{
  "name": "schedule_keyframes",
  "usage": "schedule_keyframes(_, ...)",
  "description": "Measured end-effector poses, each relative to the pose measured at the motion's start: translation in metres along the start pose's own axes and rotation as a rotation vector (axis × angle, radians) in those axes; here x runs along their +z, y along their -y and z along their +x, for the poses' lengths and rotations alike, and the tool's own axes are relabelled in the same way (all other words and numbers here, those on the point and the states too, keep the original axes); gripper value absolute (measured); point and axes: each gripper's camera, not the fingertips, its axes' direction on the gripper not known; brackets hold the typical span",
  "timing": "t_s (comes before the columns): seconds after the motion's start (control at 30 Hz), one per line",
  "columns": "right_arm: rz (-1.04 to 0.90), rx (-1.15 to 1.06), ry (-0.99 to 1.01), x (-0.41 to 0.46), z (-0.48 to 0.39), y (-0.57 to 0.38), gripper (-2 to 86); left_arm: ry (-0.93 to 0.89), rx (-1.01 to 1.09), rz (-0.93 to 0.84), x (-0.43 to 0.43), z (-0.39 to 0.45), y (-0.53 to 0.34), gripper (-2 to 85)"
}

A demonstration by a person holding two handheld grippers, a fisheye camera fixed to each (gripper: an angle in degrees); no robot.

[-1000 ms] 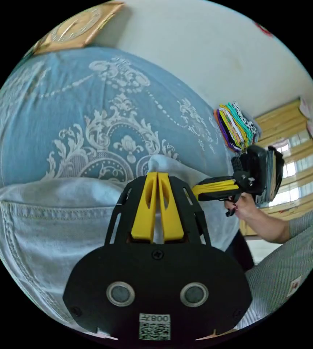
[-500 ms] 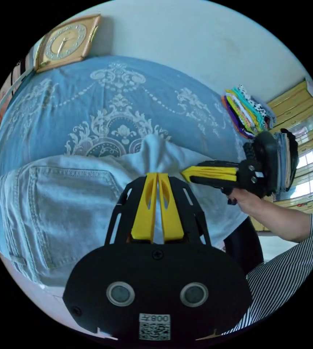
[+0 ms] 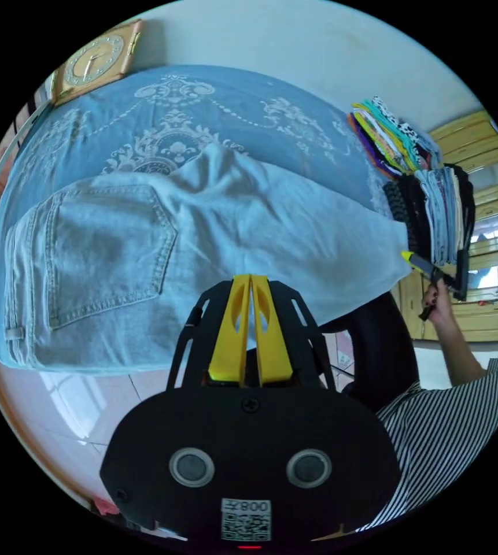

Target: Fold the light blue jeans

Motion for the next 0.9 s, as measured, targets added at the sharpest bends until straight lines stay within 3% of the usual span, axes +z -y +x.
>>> schedule_keyframes(0.13, 0.177, 0.407, 0.104, -0.057, 0.161, -0.094, 5.2, 0.004, 0.122, -0.062, 0.027, 0.058, 0.013, 0.1)
schedule_keyframes(0.23, 0.275, 0.581, 0.224, -0.068, 0.238, -0.139, 7.5, -0.004, 0.205, -0.086, 0.050, 0.106, 0.024, 0.1)
schedule_keyframes(0.53, 0.345, 0.705, 0.393, -0.043, 0.320, -0.167, 9.0, -0.097, 0.408, -0.156, 0.128, 0.234, 0.048, 0.2)
schedule_keyframes(0.9, 0.365, 0.697, 0.450, -0.046, 0.334, -0.190, 5.0, -0.136, 0.501, -0.278, 0.200, 0.296, 0.056, 0.3)
